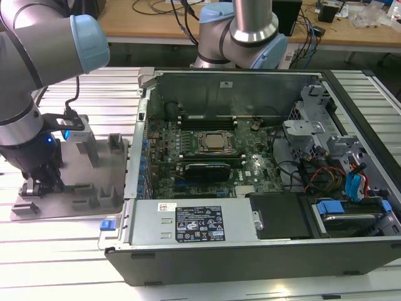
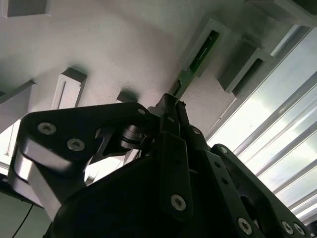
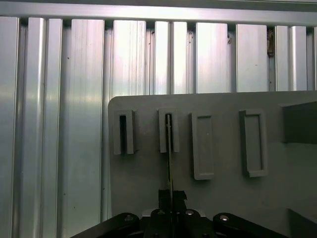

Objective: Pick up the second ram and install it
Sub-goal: 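Pick up the second ram and move it above second insertion slot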

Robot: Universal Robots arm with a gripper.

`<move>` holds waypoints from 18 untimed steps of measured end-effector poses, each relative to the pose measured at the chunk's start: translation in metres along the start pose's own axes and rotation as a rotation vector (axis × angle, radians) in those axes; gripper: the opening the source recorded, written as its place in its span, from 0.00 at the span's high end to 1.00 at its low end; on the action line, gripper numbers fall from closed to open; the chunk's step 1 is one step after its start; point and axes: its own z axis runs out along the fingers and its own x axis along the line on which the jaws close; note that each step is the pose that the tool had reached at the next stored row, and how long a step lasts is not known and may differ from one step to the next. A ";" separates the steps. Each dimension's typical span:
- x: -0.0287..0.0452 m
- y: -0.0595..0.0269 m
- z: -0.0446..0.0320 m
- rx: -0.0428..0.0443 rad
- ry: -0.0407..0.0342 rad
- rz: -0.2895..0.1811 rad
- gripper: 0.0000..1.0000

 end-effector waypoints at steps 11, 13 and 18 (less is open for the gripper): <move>0.0000 0.0000 0.0000 0.0000 -0.0004 0.000 0.89; 0.0000 0.0000 -0.0002 0.0001 -0.0003 0.000 0.89; -0.0006 0.0011 -0.0247 0.0000 -0.0002 0.000 0.89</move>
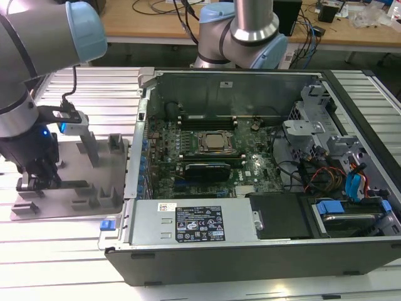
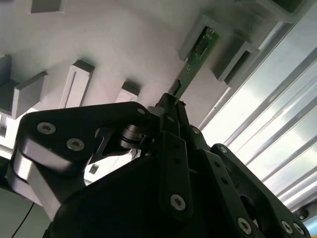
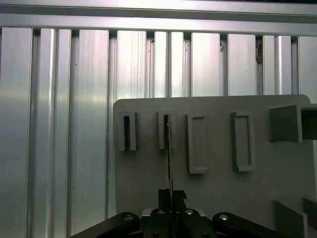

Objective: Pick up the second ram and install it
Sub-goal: 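Pick up the second ram and move it above second insertion slot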

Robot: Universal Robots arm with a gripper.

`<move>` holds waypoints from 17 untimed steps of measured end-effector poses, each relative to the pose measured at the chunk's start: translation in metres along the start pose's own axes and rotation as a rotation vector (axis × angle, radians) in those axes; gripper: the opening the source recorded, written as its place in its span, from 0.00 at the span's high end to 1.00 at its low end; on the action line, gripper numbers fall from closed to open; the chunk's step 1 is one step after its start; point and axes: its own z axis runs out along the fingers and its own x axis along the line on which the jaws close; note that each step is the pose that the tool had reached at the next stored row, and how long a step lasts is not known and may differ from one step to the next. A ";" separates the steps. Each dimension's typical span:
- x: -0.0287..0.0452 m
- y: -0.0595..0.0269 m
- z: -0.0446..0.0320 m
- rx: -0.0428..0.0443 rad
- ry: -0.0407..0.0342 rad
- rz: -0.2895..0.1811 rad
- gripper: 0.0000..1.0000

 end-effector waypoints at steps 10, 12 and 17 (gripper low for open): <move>-0.0004 0.0008 -0.0166 -0.0001 0.0001 0.000 0.89; -0.0005 0.0008 -0.0179 0.0000 0.0001 0.000 0.89; -0.0005 0.0010 -0.0213 -0.0001 0.0001 0.000 0.89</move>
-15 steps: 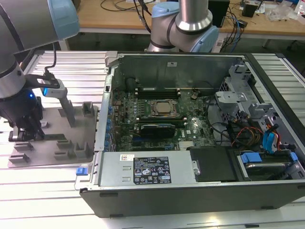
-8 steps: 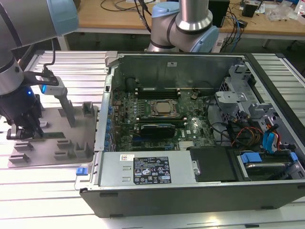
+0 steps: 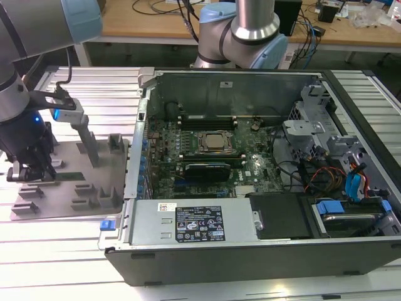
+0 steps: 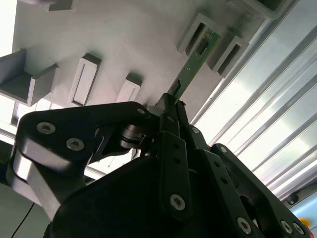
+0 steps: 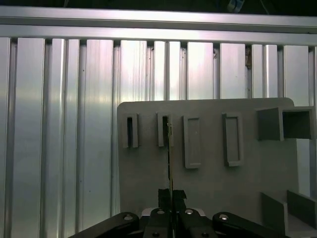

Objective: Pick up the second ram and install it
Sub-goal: 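Pick up the second ram and move it above second insertion slot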

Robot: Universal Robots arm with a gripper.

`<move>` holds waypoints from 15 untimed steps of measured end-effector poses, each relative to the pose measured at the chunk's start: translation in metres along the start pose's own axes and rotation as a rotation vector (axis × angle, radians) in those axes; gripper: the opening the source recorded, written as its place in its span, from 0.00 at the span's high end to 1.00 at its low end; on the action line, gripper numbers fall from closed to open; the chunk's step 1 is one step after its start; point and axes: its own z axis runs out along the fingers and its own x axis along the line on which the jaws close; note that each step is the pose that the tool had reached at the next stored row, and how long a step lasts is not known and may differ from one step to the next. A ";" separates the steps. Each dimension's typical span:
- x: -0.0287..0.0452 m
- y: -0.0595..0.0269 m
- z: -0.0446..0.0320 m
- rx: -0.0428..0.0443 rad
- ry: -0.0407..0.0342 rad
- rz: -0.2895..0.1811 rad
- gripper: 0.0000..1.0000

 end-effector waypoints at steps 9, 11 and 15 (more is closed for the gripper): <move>-0.0002 0.0003 -0.0081 0.0001 0.0001 0.000 0.89; -0.0003 0.0004 -0.0101 0.0002 0.0002 0.000 0.89; -0.0004 0.0007 -0.0149 0.0001 0.0003 0.000 0.89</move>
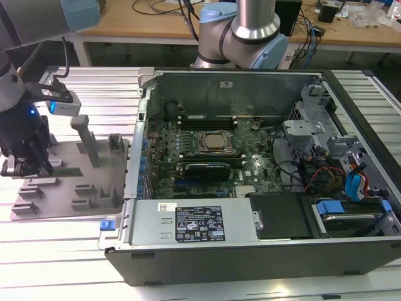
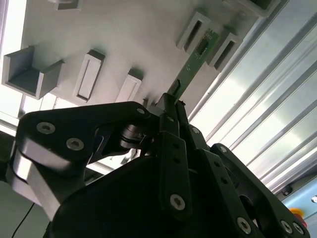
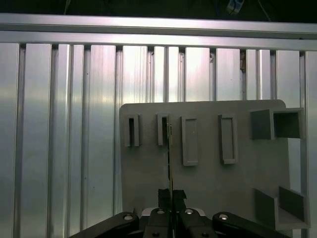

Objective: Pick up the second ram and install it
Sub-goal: 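Pick up the second ram and move it above second insertion slot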

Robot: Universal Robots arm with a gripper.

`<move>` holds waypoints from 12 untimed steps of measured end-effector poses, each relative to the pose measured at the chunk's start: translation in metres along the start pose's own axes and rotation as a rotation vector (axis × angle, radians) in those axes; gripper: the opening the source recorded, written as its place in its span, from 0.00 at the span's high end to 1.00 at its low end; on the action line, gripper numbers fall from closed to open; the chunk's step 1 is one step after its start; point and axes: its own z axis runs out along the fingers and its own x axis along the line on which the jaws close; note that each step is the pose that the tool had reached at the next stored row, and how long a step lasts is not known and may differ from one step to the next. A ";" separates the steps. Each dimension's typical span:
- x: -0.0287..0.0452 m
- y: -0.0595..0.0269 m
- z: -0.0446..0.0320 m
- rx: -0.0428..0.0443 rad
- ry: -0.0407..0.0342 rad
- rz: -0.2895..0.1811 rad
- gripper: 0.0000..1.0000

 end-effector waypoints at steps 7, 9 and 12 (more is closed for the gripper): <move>-0.0001 0.0002 -0.0044 -0.0001 0.0000 0.000 0.89; -0.0002 0.0003 -0.0069 -0.0001 0.0001 0.000 0.89; -0.0003 0.0005 -0.0106 -0.0001 0.0001 0.000 0.89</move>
